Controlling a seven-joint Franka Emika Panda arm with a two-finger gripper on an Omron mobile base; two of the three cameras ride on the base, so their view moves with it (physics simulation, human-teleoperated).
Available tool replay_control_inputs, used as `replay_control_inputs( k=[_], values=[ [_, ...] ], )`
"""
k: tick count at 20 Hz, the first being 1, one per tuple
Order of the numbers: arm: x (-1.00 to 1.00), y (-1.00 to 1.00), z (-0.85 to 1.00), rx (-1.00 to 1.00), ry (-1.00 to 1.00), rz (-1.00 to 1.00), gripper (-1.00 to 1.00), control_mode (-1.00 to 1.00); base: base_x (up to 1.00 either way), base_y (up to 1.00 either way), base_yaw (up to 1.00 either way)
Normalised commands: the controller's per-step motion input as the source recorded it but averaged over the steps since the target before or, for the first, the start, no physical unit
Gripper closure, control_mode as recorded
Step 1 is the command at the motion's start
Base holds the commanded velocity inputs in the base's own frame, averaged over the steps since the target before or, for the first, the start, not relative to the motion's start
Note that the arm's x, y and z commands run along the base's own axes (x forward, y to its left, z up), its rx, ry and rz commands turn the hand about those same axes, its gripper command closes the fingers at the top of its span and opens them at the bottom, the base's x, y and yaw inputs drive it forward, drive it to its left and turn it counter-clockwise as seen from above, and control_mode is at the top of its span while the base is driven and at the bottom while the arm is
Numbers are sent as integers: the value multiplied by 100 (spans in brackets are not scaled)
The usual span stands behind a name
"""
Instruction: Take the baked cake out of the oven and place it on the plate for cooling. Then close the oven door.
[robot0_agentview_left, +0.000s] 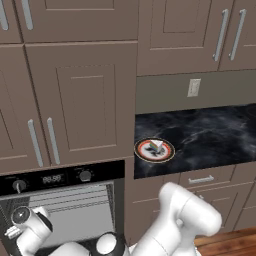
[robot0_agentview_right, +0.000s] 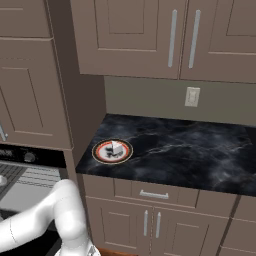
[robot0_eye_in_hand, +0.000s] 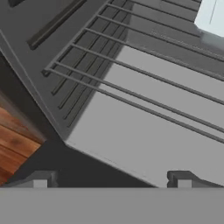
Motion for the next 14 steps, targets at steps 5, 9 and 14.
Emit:
replay_control_inputs(
  k=[5, 9, 14],
  values=[
    [-72, 0, -8, 0, 0, 0, -100, -100, 0, 0, 0],
    [-57, 0, 0, 1, 9, 0, -100, -100, 0, 0, 0],
    [-51, 0, 0, 0, 14, 0, -100, -100, 0, 0, 0]
  ],
)
